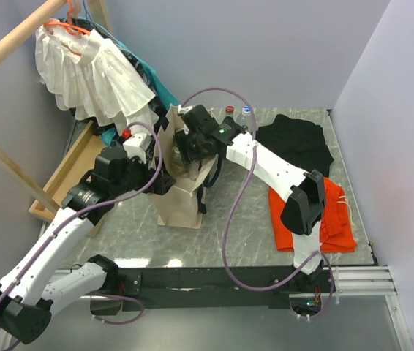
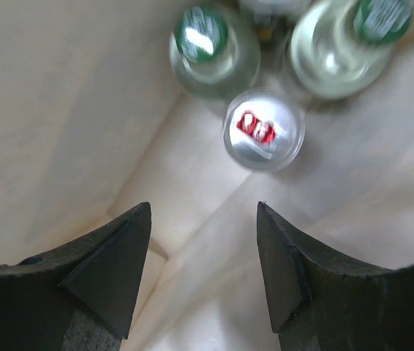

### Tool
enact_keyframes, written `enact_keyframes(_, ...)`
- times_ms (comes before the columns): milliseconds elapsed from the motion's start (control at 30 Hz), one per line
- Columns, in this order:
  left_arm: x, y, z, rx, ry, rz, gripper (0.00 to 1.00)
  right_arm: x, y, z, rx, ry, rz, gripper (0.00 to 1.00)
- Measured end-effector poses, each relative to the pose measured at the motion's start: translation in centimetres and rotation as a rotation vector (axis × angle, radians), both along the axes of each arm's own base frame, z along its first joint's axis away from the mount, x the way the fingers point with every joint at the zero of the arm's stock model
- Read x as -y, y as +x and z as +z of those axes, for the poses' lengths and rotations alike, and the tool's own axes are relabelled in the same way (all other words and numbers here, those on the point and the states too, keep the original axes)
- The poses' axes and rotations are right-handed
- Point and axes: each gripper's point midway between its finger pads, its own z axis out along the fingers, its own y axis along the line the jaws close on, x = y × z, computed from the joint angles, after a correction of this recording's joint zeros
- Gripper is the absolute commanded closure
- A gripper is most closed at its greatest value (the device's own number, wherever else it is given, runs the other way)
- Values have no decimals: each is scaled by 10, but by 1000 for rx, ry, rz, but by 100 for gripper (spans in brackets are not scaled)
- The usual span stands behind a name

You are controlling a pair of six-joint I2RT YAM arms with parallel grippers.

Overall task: Take the beverage out of the canvas bag
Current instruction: Take out the drink from the canvas bag.

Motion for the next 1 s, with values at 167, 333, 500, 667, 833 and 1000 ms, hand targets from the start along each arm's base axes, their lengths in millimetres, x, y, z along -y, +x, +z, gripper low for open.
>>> enact_keyframes(167, -5, -17, -2, 11, -14, -19, 4, 9, -13, -31, -71, -41, -9, 34)
enact_keyframes(333, -4, -21, -4, 1, -19, -35, 3, 13, -16, -36, -77, -48, -16, 33)
enact_keyframes(500, 3, -25, -10, -36, -26, -76, 5, 15, -12, -27, -44, -43, -32, 28)
enact_keyframes(667, 12, -29, -35, -151, -6, -126, 7, 16, -9, -26, -36, -43, -39, 27)
enact_keyframes(833, 15, -32, -46, -208, 1, -142, 10, 17, -2, -24, -27, -22, -48, 27)
enact_keyframes(1000, 15, -33, -45, -210, 1, -144, 10, 18, 7, -22, -23, -6, -57, 28)
